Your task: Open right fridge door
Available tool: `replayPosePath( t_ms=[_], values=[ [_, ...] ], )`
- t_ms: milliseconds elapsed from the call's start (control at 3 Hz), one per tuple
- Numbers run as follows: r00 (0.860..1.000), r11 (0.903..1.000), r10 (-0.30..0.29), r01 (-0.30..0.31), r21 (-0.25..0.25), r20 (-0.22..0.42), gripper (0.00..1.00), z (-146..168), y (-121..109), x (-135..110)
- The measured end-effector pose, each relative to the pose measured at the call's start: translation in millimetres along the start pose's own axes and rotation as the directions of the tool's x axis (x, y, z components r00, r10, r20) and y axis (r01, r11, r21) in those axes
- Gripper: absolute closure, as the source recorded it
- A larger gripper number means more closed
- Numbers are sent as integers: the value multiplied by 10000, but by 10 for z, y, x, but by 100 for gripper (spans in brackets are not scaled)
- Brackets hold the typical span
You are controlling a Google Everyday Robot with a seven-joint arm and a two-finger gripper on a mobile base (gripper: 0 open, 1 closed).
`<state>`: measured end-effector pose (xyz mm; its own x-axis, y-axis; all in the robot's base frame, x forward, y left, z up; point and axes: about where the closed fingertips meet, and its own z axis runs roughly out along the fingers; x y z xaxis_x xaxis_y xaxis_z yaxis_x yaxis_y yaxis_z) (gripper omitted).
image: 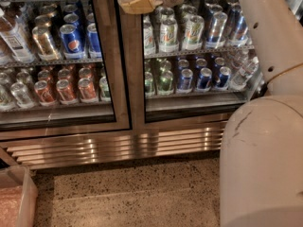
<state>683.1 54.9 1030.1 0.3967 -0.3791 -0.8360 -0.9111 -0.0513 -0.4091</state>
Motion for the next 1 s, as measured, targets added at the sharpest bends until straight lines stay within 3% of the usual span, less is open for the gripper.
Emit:
replayPosePath(
  t_ms=[1000],
  values=[
    [10000, 10000, -10, 9, -12, -59, 100, -21, 45, -19]
  ],
)
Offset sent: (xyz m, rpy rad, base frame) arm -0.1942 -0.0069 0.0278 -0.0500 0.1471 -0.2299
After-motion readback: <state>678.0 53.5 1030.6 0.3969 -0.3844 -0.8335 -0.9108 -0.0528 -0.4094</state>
